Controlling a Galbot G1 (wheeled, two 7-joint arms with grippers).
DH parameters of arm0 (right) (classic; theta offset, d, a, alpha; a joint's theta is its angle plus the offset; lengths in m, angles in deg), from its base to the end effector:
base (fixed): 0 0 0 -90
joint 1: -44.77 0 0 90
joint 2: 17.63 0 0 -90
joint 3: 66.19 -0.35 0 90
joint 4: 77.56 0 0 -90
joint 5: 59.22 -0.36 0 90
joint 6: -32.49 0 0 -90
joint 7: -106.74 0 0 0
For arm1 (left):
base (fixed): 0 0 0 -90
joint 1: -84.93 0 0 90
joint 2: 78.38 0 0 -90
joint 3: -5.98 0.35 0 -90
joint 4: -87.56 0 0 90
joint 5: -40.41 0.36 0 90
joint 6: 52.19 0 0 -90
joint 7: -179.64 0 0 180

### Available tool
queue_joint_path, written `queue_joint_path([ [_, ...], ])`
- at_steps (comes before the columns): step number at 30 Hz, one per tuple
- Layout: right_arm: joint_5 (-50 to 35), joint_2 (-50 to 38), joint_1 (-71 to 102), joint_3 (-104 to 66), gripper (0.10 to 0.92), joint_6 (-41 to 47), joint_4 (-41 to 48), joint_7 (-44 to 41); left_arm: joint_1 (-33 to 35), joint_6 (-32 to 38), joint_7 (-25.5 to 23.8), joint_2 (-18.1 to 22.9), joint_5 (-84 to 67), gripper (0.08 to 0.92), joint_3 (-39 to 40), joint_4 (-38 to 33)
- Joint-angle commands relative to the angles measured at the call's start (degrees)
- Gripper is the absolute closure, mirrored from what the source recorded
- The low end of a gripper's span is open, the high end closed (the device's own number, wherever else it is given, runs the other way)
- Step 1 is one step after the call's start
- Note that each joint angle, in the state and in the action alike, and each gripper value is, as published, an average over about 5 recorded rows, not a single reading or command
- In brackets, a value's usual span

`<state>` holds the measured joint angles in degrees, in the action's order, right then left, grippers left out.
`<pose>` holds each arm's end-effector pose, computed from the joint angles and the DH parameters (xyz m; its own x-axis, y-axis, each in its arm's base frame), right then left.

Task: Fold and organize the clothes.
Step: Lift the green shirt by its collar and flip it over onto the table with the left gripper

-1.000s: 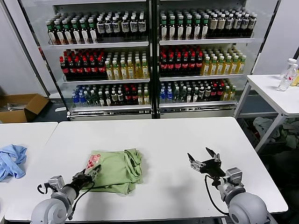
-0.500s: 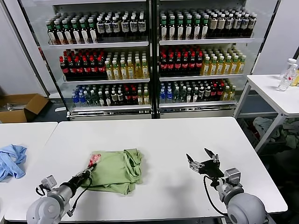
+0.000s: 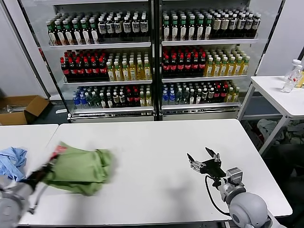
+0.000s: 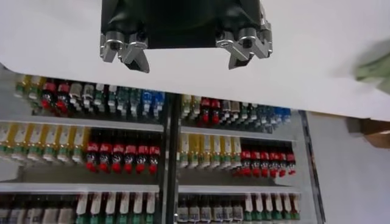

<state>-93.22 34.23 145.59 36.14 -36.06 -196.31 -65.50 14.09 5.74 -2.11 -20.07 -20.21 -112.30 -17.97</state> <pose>0.2689 -0.0562 -0.2354 -0.9124 -0.3062 0.2716 -0.3266 0.9446 -0.0321 0.2460 0.2731 -0.2226 -0.9443 0.0044 0.3290 -0.1376 0.9030 -0.4070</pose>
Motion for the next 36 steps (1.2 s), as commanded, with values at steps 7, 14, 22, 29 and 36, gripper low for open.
queue_joint_path([
  [7, 0.4, -1.0, -0.7, 0.5, 0.203, -1.0, -2.1, -0.4, 3.6, 3.9, 2.3, -1.1, 48.1, 0.894, 23.6, -15.2],
  [14, 0.4, -2.3, 1.6, -3.1, 0.203, -1.2, -4.6, -0.4, -4.3, 4.5, 4.6, 7.7, 60.5, 0.894, 46.2, -8.8],
  [22, 0.6, -1.5, 0.9, -3.9, 0.203, -1.1, -4.1, -0.2, -11.3, 2.3, 6.7, 12.9, 62.6, 0.894, 58.8, -5.2],
  [29, 0.2, -1.2, -0.6, -2.9, 0.203, 0.0, -3.2, -0.2, -20.3, 1.7, 9.4, 15.4, 48.4, 0.883, 61.6, -6.2],
  [36, 0.7, 0.8, -2.4, 2.4, 0.203, 0.0, -1.6, 2.2, -13.7, 4.1, 12.2, 14.0, 37.3, 0.716, 56.0, -14.6],
])
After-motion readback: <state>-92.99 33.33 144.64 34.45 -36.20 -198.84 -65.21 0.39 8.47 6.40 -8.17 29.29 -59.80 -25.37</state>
